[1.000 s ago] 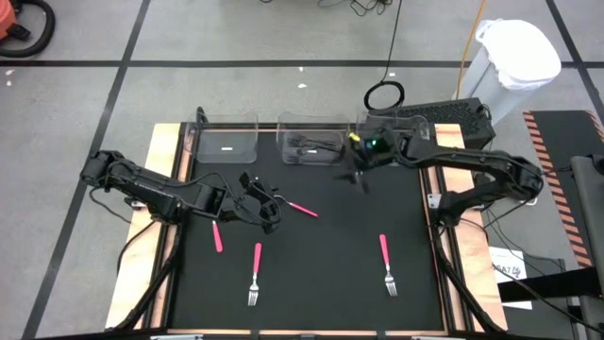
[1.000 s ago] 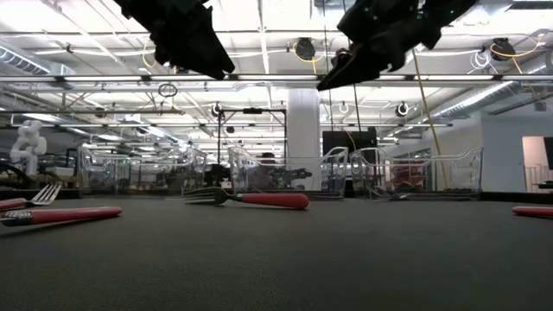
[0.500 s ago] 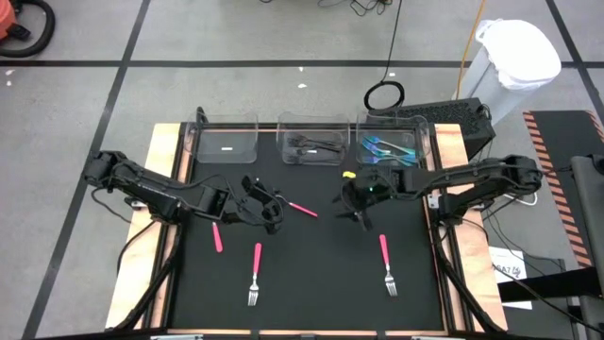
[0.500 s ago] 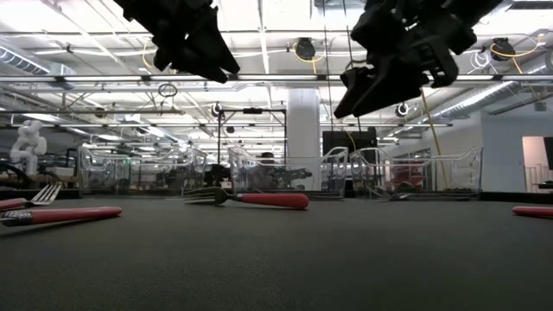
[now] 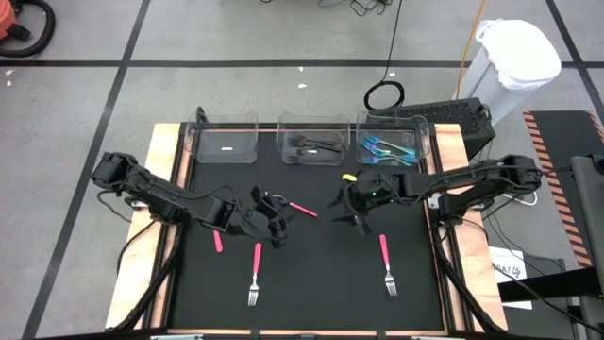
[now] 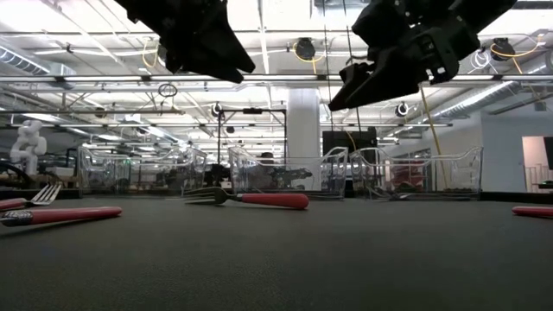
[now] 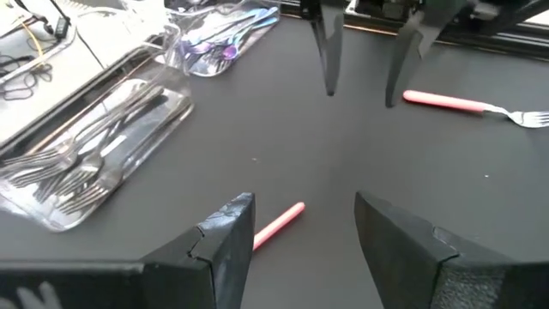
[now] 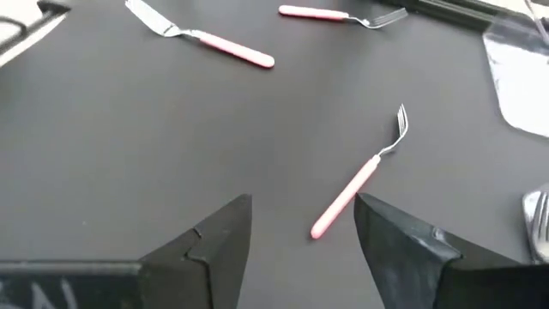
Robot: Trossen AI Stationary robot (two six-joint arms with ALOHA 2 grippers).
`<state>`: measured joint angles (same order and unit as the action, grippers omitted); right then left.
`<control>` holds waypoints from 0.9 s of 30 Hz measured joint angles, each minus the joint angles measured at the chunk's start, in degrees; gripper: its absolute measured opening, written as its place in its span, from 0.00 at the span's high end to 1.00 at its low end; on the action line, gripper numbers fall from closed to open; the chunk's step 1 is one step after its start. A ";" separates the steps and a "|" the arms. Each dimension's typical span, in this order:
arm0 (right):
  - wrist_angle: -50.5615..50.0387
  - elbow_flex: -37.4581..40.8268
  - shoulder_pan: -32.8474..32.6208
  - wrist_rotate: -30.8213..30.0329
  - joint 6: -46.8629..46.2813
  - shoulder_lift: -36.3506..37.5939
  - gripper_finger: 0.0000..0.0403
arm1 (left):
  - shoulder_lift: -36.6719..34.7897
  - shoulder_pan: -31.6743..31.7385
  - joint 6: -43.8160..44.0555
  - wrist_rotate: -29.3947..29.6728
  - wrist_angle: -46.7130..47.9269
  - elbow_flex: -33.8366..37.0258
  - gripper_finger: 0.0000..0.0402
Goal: Sort silverware by color (type)
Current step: Put the pink fork into the left transparent bin
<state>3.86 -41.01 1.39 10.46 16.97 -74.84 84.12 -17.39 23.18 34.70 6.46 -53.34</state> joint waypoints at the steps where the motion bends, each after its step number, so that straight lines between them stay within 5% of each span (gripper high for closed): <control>1: 0.35 0.00 0.00 -0.01 0.83 -0.42 0.50 | 0.00 0.02 -0.20 0.14 0.00 0.00 0.50; 14: 24.49 -0.02 0.00 -0.10 -2.38 -19.10 0.50 | 0.00 0.04 -2.81 1.42 0.48 0.00 0.50; 27: 40.15 -0.04 0.11 -12.14 -8.00 -32.89 0.50 | -0.01 0.11 -2.90 1.55 3.47 0.00 0.50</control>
<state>44.02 -41.06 1.50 -1.67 8.97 -107.73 84.10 -17.28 20.28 36.25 9.92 -53.34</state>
